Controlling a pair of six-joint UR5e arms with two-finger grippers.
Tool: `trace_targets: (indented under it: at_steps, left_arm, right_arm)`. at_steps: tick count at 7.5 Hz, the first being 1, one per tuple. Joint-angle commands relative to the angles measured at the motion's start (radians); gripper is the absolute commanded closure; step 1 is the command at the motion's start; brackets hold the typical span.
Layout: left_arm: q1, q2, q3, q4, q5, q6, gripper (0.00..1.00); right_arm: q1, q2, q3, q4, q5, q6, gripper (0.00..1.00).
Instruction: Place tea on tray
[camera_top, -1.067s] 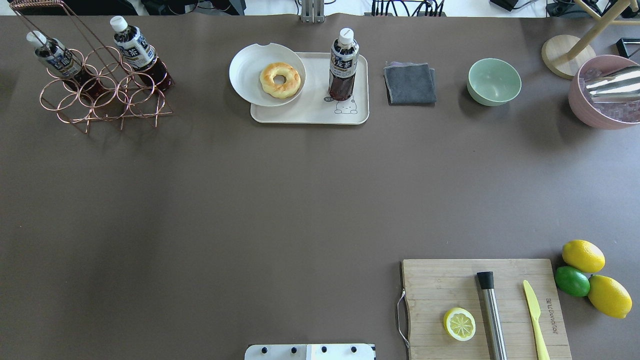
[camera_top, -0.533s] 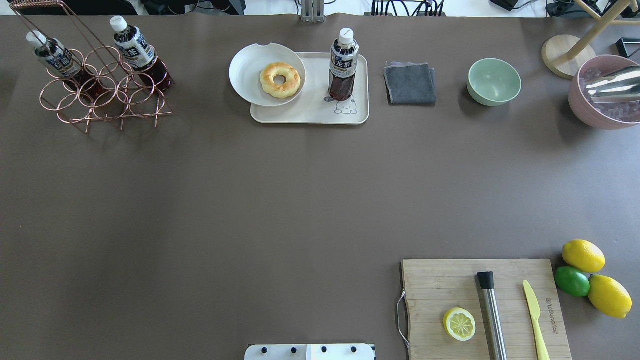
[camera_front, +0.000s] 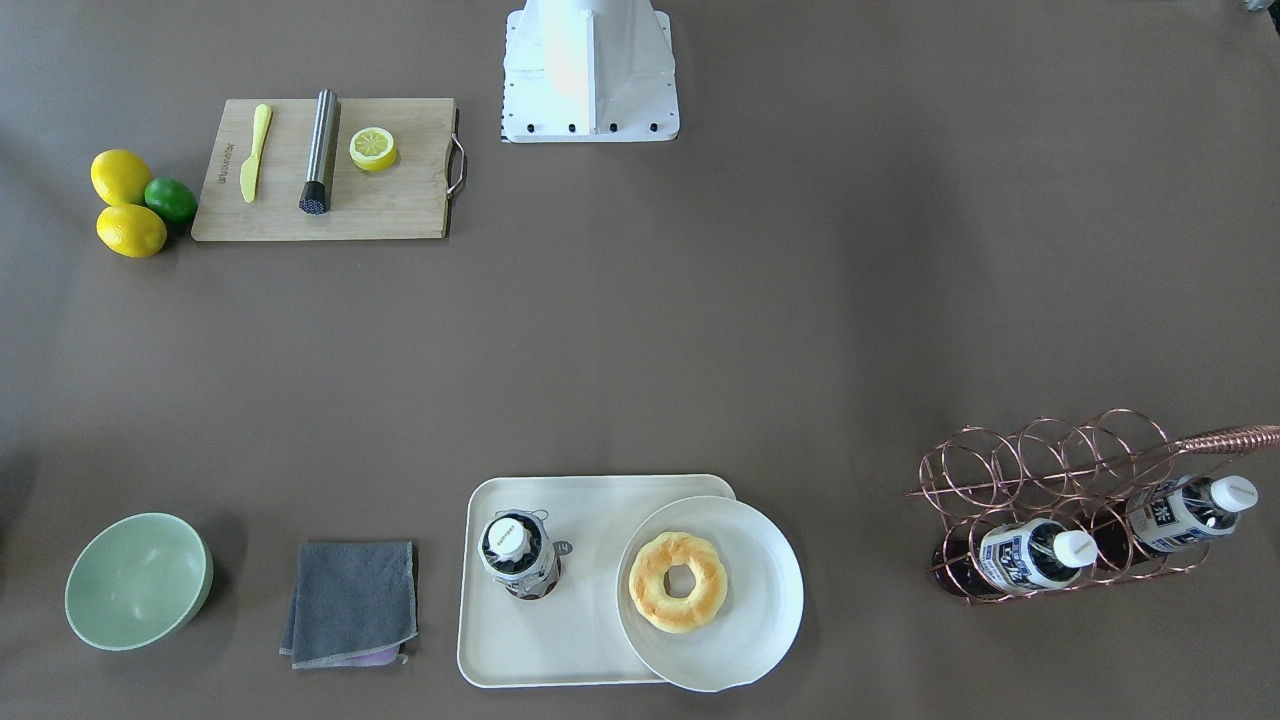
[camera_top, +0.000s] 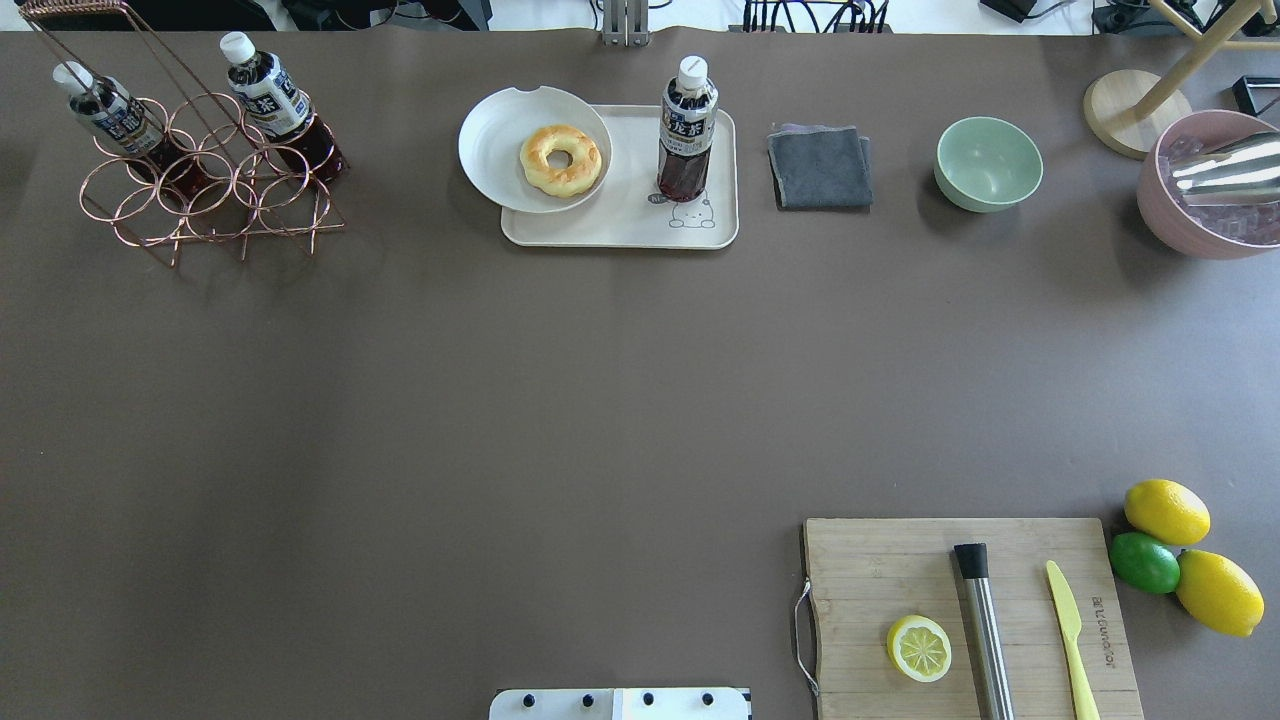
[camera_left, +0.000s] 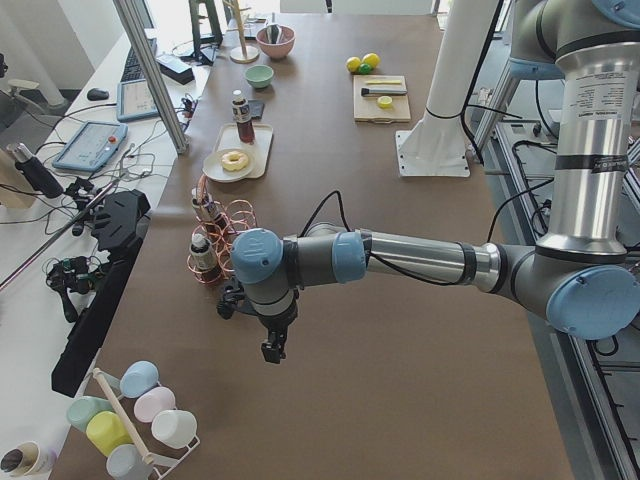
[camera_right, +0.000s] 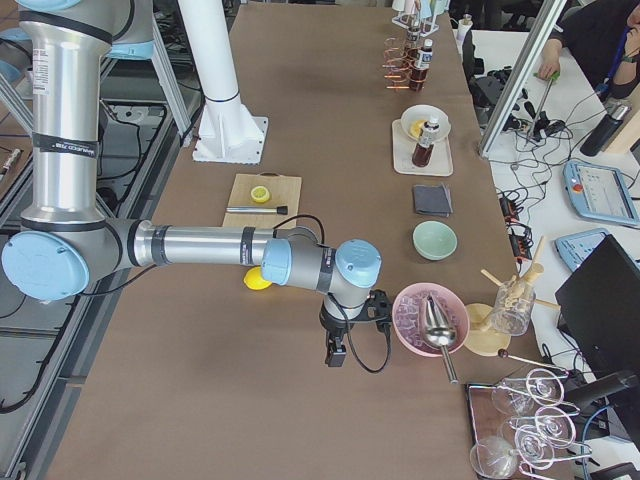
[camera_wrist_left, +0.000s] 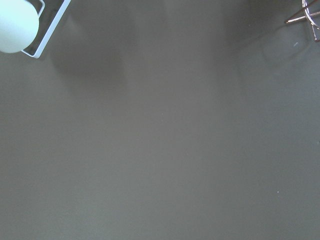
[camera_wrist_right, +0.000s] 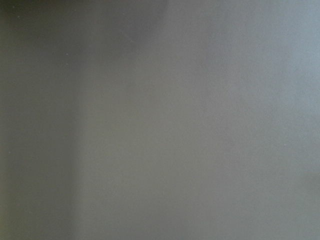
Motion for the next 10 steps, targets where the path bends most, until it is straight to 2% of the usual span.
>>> trace_targets:
  at_steps: [1, 10]
  left_arm:
    - [0.010, 0.042, 0.012, 0.003, 0.005, -0.012, 0.01]
    - [0.018, 0.076, 0.036, 0.005, 0.008, -0.009, 0.01]
  right_arm:
    - [0.000, 0.003, -0.003, -0.001, 0.066, 0.000, 0.00]
    - [0.003, -0.006, 0.007, 0.001, 0.065, 0.000, 0.00]
